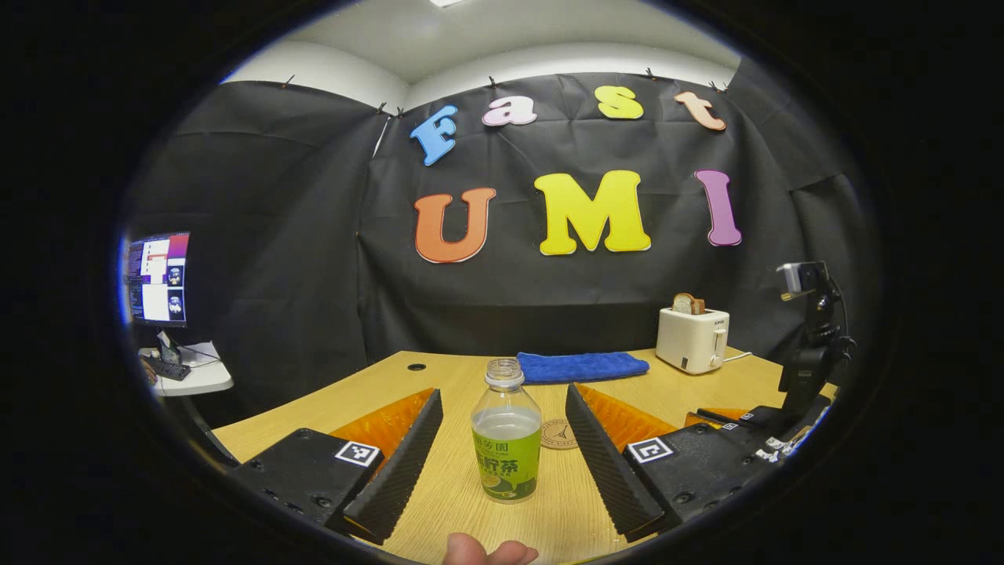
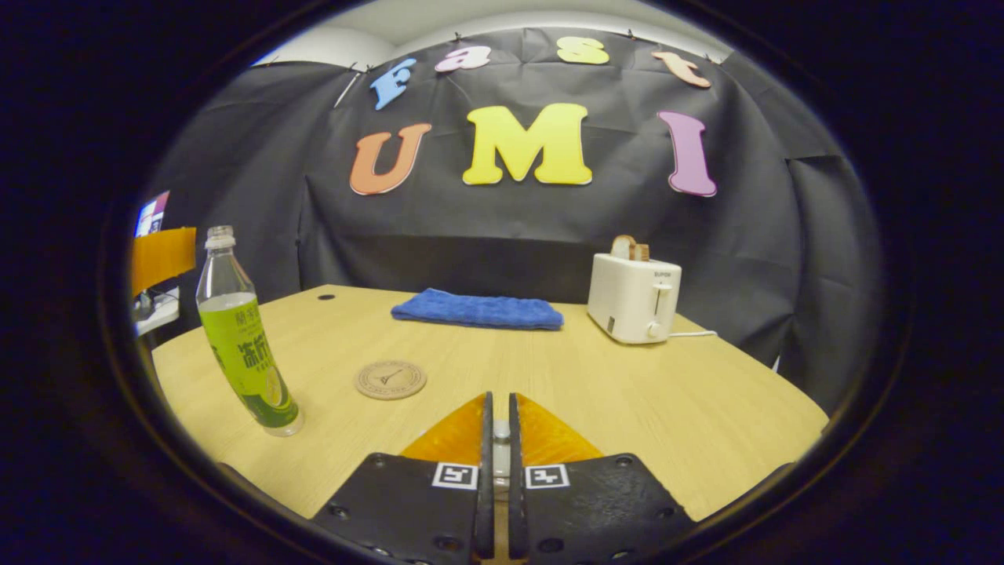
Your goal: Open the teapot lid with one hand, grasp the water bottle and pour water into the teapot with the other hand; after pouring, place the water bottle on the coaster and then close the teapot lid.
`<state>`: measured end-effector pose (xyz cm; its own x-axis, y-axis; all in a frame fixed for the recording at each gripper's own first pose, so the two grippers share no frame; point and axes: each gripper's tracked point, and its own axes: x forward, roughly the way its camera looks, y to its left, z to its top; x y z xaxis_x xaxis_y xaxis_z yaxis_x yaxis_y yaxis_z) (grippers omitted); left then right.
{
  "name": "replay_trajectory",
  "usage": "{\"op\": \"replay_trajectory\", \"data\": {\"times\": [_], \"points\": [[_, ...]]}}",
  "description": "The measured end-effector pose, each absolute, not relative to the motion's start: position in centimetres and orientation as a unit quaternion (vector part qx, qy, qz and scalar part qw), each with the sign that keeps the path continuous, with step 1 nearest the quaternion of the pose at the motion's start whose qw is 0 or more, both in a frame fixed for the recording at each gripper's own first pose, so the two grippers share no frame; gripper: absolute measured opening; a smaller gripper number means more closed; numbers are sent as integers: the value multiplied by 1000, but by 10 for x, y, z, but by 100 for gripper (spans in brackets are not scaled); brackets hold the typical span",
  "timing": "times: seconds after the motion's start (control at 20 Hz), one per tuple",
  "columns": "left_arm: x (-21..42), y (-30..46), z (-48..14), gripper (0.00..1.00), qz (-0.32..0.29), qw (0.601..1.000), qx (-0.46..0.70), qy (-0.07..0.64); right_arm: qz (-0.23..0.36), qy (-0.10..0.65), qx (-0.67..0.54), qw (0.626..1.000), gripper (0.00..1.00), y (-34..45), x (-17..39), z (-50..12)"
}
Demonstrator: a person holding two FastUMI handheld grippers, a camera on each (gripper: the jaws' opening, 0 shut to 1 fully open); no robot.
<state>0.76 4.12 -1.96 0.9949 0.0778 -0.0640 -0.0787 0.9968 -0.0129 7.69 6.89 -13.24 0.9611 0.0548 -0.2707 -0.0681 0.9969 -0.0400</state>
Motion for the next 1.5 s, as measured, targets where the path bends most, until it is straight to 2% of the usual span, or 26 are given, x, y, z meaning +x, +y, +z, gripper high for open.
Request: {"op": "replay_trajectory", "data": {"times": [0.1,0.15,0.55,1.0,1.5], "points": [[7,42,-21,99,39,999,-12,34,34,135,-21,990,7,67,77,-133],[7,43,-22,99,40,998,-12,36,34,136,-24,990,0,68,79,-132],[3,49,-40,99,38,997,-21,59,46,119,-6,992,0,69,79,-122],[-3,47,-87,99,22,993,-40,112,49,97,-16,994,0,64,72,-98],[24,41,-124,99,17,988,-42,144,48,78,-31,995,0,49,51,-72]]}}
